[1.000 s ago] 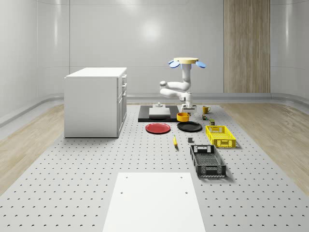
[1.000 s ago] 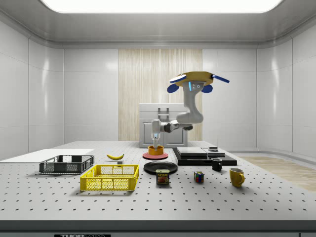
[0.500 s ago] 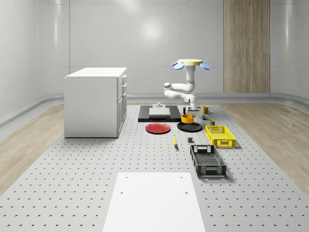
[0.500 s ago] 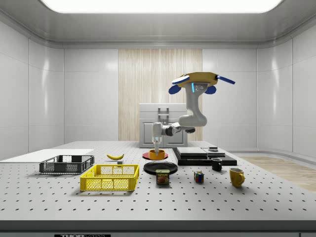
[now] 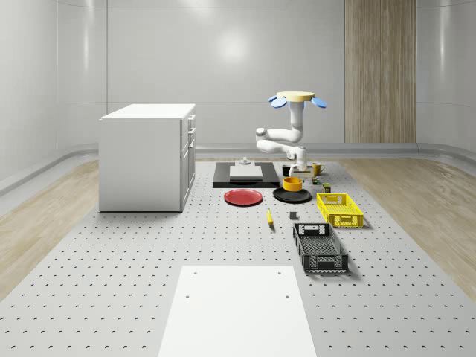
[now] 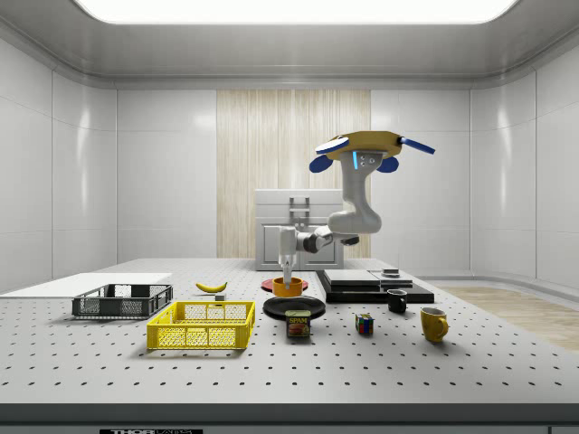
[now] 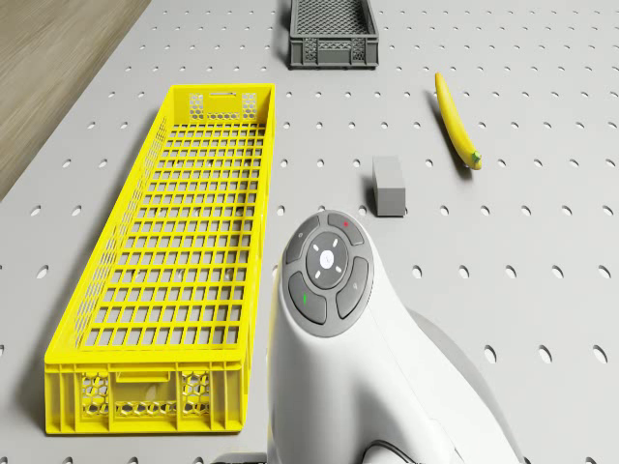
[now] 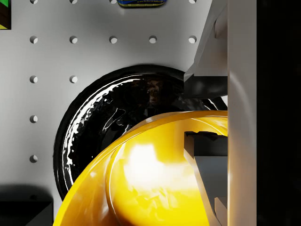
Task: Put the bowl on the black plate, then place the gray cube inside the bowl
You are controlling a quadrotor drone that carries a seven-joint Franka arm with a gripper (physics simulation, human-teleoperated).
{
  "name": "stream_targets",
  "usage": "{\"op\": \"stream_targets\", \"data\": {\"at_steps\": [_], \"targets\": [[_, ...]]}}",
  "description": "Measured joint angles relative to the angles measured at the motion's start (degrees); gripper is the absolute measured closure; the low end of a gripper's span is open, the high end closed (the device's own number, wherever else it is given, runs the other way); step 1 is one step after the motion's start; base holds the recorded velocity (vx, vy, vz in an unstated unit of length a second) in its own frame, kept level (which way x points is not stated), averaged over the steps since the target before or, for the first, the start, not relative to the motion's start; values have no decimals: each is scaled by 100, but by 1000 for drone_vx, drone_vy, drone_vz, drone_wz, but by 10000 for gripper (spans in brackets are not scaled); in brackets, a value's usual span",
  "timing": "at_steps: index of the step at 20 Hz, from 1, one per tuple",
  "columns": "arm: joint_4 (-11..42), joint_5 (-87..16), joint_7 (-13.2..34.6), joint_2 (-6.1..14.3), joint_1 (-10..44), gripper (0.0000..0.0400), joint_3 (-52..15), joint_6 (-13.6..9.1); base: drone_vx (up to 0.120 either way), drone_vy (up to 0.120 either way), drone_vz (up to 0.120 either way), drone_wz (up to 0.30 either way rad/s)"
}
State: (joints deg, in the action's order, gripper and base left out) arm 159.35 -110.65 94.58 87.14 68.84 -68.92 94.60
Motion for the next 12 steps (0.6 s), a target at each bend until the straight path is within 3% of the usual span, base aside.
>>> {"op": "stream_targets", "data": {"at_steps": [12], "targets": [[174, -729, -65, 99, -330, 300, 778, 260, 0, 0, 0, 0]]}}
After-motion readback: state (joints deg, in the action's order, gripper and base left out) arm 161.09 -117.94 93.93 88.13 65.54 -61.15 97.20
